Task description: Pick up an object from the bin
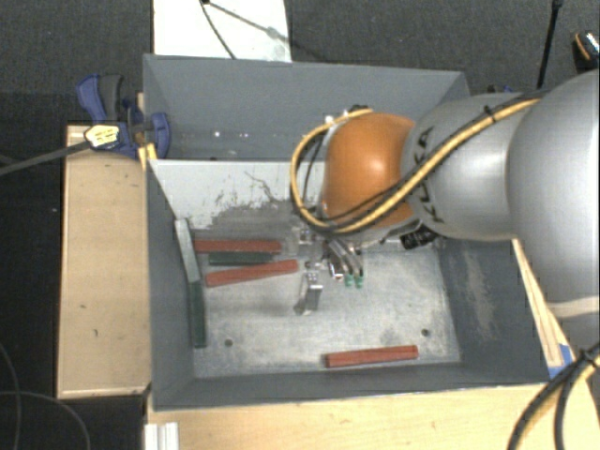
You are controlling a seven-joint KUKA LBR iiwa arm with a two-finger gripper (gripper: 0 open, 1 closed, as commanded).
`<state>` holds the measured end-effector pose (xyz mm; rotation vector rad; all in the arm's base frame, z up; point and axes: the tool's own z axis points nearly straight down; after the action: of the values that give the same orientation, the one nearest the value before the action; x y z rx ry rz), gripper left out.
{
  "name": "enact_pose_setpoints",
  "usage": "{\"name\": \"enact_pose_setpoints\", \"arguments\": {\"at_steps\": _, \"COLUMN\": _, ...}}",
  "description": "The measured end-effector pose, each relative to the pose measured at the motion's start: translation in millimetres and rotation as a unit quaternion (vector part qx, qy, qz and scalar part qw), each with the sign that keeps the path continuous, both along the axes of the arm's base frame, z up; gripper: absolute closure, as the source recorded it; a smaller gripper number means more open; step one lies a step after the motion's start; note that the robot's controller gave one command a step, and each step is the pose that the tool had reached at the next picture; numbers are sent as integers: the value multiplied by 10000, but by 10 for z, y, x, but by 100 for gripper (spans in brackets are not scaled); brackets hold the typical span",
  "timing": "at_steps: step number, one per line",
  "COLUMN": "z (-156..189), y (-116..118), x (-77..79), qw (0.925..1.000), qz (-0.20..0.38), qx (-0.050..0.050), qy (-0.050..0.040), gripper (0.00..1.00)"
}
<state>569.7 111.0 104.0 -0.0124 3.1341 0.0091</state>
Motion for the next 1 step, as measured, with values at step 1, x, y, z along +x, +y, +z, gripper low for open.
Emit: {"name": "enact_pose_setpoints", "arguments": {"at_steps": 1, "z": 75, "y": -222, "x": -102, "qw": 9942, "qz": 1077, "qx": -34, "qy": 37, "gripper": 0}}
